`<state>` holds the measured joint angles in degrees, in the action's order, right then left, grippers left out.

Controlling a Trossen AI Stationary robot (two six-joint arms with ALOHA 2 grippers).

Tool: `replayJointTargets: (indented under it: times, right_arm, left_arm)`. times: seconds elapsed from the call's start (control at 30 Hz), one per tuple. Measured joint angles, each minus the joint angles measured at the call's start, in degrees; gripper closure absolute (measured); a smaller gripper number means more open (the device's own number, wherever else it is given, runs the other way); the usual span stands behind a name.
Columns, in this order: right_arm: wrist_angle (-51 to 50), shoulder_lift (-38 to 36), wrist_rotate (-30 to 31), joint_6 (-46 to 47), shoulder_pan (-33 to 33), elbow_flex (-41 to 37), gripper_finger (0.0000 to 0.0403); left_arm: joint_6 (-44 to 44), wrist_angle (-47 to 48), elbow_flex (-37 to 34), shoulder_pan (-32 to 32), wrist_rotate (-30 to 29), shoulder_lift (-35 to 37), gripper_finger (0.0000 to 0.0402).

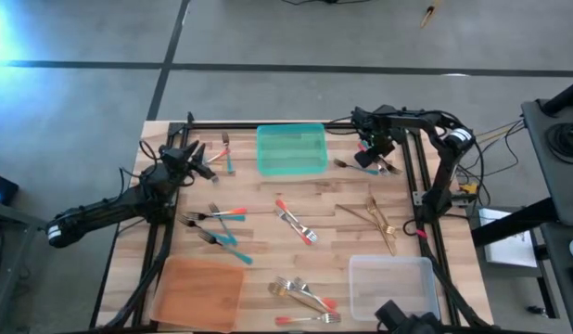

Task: Sort silverware by color (type)
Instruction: Put the blue fork into the blue bin

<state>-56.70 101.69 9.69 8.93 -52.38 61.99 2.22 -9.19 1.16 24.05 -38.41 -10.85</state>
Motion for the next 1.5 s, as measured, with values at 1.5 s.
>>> replayJointTargets:
  times: [1.5]
  right_arm:
    - [43.2, -11.1, -5.8, -11.6, 23.8, 8.9, 0.0393]
  left_arm:
    - [0.0, 0.0, 0.0, 0.0, 0.0, 0.0, 0.0304]
